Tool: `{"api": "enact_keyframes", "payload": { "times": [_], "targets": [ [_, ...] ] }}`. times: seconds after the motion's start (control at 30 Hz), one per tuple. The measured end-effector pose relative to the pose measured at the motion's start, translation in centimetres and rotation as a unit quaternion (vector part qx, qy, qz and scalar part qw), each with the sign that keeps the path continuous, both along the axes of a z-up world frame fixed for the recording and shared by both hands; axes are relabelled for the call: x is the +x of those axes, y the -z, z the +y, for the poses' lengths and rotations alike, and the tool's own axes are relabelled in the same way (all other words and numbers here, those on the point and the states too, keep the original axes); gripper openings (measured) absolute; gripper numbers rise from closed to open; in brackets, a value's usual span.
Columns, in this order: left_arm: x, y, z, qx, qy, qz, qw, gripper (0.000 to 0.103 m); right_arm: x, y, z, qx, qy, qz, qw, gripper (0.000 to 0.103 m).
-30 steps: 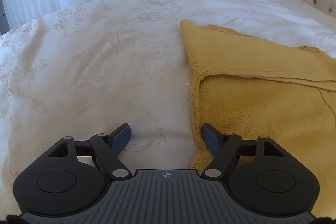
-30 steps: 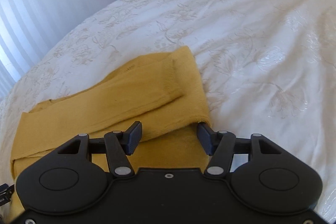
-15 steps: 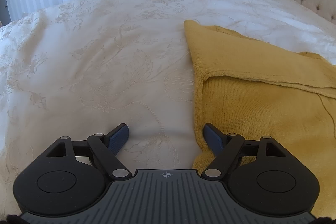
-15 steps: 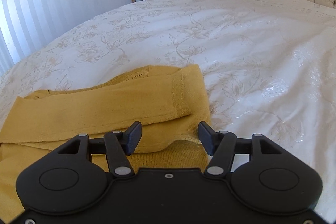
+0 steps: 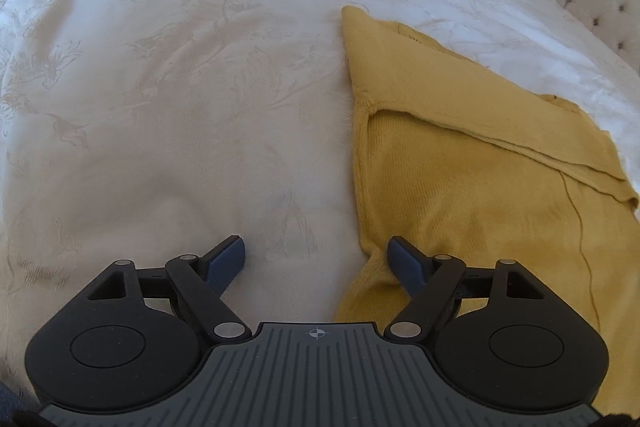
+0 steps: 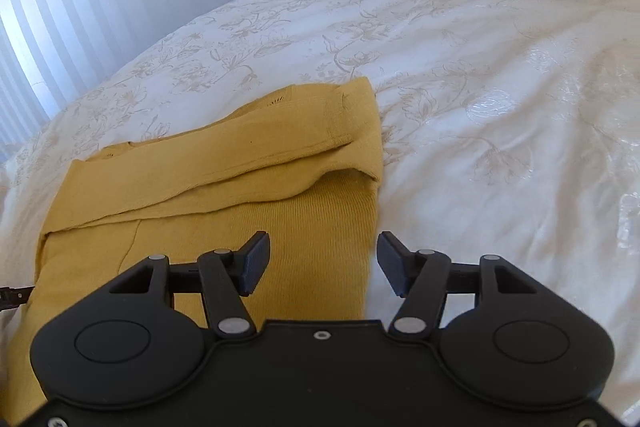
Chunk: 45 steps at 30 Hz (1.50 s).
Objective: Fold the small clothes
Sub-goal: 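Move both grippers to the sweater hem, then close the left gripper on the hem while the right gripper grasps the hem, then lift the hem with both grippers and carry it toward the collar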
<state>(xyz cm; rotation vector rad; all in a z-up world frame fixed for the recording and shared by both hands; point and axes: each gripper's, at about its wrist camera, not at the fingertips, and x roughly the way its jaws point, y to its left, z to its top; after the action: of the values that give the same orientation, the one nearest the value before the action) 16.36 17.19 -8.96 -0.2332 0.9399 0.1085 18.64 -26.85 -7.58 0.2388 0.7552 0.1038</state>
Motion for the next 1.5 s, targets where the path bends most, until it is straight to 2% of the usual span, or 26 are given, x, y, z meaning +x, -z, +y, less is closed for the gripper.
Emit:
{"api": "enact_keyframes", "payload": {
  "times": [0.17,0.4,0.53,0.63,0.8,0.9,1.1,1.13,1.2,1.23,1.3,1.33,1.37,1.43,1.47,1.5],
  "targets": [
    [-2.1,-0.8,-1.1,-0.005,0.033,0.059,0.9977,0.077,-3.6,-0.6,-1.3,0.018,0.0,0.021,1.0,0.064],
    [-5.4,-1.0,-2.1,-0.021,0.088,0.132,0.9871,0.077,-7.3,-0.8,-2.4,0.035,-0.016,0.068,0.997,0.064],
    [-7.0,-1.1,-2.0,-0.02,0.095,0.146,0.9845,0.077,-9.0,-0.7,-3.2,0.041,-0.023,0.106,0.993,0.065],
    [-8.1,-1.6,-2.7,0.011,0.125,0.135,0.9829,0.072,-10.1,-0.4,-3.6,0.037,-0.026,0.135,0.99,0.065],
    [-8.4,-0.7,-4.3,0.061,0.16,0.141,0.9752,0.072,-11.5,-0.1,-4.2,0.037,-0.035,0.157,0.986,0.065],
    [-7.6,0.1,-4.5,0.056,0.154,0.153,0.9744,0.072,-11.7,0.1,-4.2,0.044,-0.045,0.163,0.985,0.069],
    [-6.8,0.9,-3.8,0.032,0.152,0.169,0.9733,0.071,-11.2,1.3,-2.7,0.014,-0.079,0.205,0.975,0.072],
    [-6.8,0.8,-3.6,0.029,0.153,0.168,0.9735,0.069,-11.1,1.4,-2.6,0.012,-0.082,0.21,0.974,0.072],
    [-7.1,0.7,-3.0,0.021,0.15,0.158,0.9758,0.052,-11.0,1.6,-2.3,0.011,-0.09,0.219,0.972,0.073],
    [-7.3,0.6,-2.7,0.013,0.149,0.153,0.9769,0.048,-11.1,1.6,-2.2,0.014,-0.095,0.223,0.97,0.073],
    [-7.8,0.5,-2.0,-0.001,0.15,0.143,0.9783,0.025,-11.2,1.8,-2.1,0.024,-0.105,0.23,0.967,0.073],
    [-8.2,0.4,-1.7,-0.008,0.149,0.138,0.979,0.023,-11.4,1.8,-1.9,0.03,-0.11,0.233,0.966,0.072],
    [-8.4,0.4,-1.5,-0.013,0.148,0.133,0.9799,0.018,-11.5,1.8,-1.9,0.033,-0.114,0.235,0.965,0.066],
    [-8.8,0.2,-1.0,-0.028,0.142,0.121,0.982,0.012,-11.8,1.8,-1.8,0.042,-0.117,0.233,0.964,0.043],
    [-9.0,0.1,-0.8,-0.035,0.139,0.116,0.9828,0.01,-11.9,1.8,-1.9,0.044,-0.115,0.231,0.965,0.016],
    [-9.2,0.0,-0.5,-0.04,0.136,0.109,0.9839,0.01,-12.0,1.7,-2.0,0.047,-0.114,0.228,0.966,0.013]
  ]
}}
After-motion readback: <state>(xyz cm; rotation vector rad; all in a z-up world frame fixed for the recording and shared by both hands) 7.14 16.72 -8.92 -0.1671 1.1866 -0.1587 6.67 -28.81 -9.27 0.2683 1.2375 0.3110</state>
